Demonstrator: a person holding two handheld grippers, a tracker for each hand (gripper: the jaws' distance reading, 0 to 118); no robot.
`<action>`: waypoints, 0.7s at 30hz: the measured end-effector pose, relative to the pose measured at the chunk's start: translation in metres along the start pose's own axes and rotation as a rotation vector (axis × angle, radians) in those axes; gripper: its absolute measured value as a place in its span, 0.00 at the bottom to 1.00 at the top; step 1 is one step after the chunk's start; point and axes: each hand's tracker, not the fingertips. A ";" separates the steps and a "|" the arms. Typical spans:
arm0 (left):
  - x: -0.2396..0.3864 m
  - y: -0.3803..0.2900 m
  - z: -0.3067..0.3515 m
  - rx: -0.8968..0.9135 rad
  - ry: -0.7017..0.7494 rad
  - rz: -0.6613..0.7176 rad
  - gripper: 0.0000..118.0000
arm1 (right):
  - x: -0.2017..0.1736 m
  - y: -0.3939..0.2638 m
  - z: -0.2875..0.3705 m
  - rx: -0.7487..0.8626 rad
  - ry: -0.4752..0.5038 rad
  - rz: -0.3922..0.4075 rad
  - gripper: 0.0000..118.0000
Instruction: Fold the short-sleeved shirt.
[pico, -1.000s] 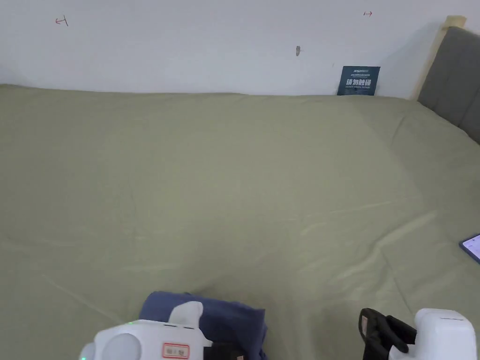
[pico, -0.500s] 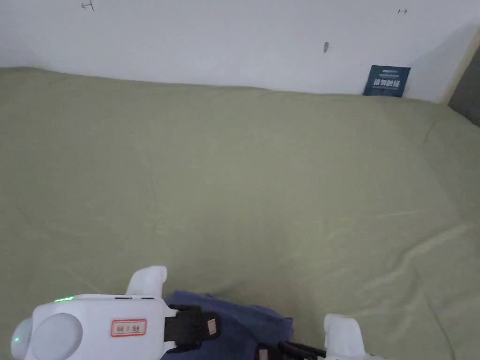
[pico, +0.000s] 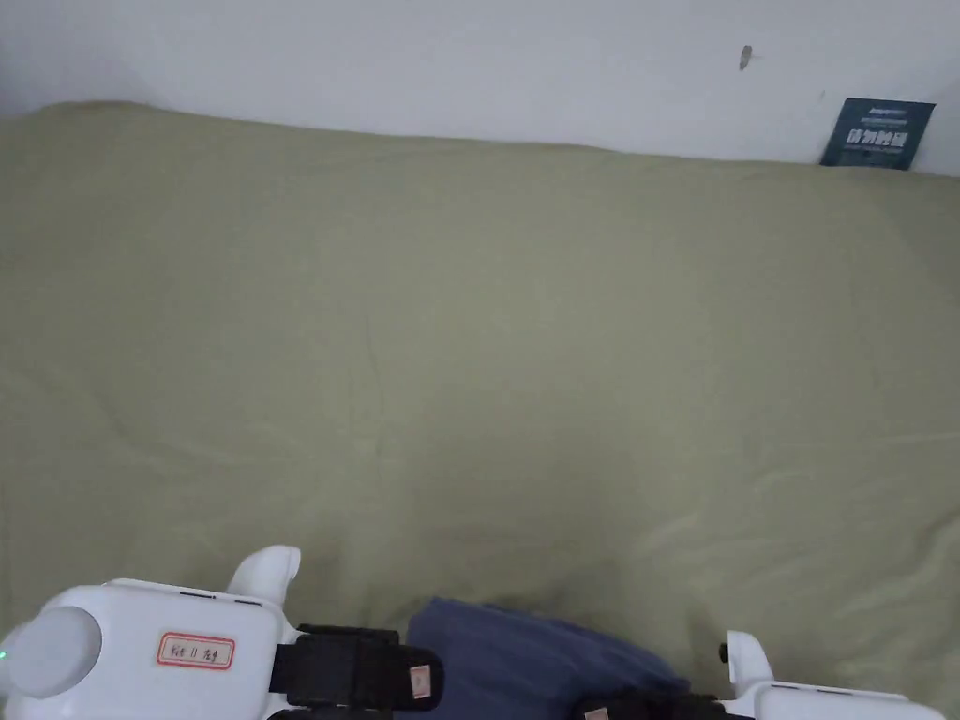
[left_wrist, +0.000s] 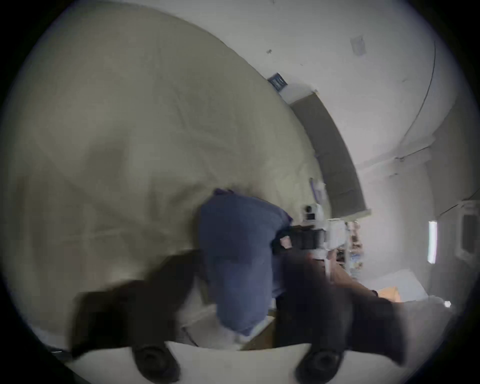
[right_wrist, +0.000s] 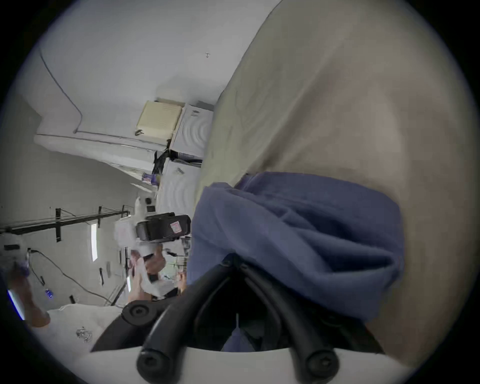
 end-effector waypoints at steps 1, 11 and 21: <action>-0.005 0.002 -0.012 -0.039 -0.026 0.015 0.94 | 0.000 -0.005 0.001 0.013 0.016 -0.013 0.00; -0.014 0.011 -0.046 -0.019 0.005 0.038 0.24 | -0.004 -0.014 0.009 0.045 0.018 -0.045 0.00; -0.034 0.047 0.083 0.135 0.073 0.019 0.23 | -0.083 -0.009 0.021 0.084 -0.142 0.186 0.00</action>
